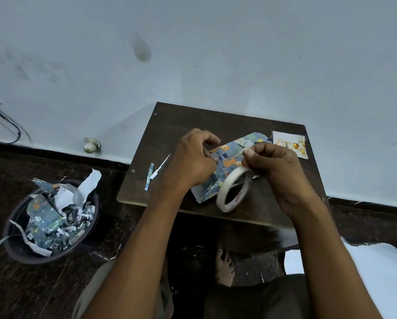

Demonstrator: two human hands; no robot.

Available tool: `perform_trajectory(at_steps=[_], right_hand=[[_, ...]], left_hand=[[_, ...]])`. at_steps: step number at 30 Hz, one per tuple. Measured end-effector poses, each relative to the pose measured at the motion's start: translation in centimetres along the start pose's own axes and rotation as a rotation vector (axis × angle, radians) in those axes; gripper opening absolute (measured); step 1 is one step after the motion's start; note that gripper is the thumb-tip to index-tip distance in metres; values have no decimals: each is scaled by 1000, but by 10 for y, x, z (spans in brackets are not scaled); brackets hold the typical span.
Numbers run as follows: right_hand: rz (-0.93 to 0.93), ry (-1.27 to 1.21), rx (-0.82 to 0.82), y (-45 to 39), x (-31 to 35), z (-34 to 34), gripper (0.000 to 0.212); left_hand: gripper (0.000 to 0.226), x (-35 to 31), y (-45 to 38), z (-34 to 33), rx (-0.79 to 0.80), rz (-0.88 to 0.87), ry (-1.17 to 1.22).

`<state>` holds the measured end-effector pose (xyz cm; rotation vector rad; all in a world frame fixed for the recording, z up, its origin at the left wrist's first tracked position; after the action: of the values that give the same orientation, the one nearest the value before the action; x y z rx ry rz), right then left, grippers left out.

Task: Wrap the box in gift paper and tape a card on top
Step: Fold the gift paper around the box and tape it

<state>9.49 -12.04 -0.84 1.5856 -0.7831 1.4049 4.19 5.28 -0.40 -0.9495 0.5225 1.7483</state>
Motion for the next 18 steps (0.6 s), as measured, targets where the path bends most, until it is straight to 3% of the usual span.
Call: perform_trajectory(at_steps=[6,13,18], right_hand=[[6,12,27,-3,0,-3,23],[52,81,26,-4,9,-19,21],[-6,94,34,-6,6,-23,22]], left_hand=[[19,1,4,9,-53,13,-130],[23,-4,-1,2,19,-135,-17],[32,1,-2,-3,93,-121,23]])
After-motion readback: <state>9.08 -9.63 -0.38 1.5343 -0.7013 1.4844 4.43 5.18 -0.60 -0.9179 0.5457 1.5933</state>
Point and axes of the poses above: each hand's wrist, its own y-axis away from the middle knuckle, its own z-axis out of the back of the hand, x = y × z, the point moved 10 cm from there along -y, towards the middle knuckle, and after that the axes turned 2 degrees about -z, right-handed, at the moved point
